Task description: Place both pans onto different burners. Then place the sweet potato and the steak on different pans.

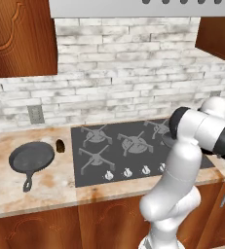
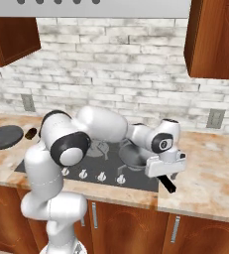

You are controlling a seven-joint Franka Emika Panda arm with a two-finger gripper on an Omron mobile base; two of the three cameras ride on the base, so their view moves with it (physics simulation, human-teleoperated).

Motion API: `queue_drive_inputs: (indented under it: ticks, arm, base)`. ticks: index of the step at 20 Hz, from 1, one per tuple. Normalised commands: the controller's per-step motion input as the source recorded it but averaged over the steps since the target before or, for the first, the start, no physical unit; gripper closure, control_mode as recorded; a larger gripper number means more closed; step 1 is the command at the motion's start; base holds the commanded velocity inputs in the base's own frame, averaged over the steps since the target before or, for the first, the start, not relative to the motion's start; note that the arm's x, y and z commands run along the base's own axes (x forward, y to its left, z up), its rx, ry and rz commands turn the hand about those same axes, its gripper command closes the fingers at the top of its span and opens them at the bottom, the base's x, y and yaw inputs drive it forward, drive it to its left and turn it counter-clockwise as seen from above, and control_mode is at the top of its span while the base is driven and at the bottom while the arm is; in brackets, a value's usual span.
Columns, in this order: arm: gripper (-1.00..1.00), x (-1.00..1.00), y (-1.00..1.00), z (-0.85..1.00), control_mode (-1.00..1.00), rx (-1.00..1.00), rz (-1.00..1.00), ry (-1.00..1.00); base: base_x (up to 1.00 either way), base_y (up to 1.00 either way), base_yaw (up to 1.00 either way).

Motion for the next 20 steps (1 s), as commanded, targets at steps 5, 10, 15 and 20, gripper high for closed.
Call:
queue_drive_inputs:
  ticks: [5,10,15,20]
  arm:
    - [-1.00,-0.13,0.16,0.31,-1.00,0.00,-0.01,-0.08]
    - [-1.00,-0.26,0.59,0.50,-1.00,0.00,-0.12,-0.13]
    - [-1.00,-0.35,1.00,0.36,-1.00,-0.04,-0.26,-0.07]
    - [-1.00,-0.26,0.98,0.36,-1.00,-0.07,-0.35,-0.02]
  base:
    - [0.00,0.00,0.00]
    - [0.00,0.00,0.00]
    - [0.00,0.00,0.00]
    - [0.00,0.00,0.00]
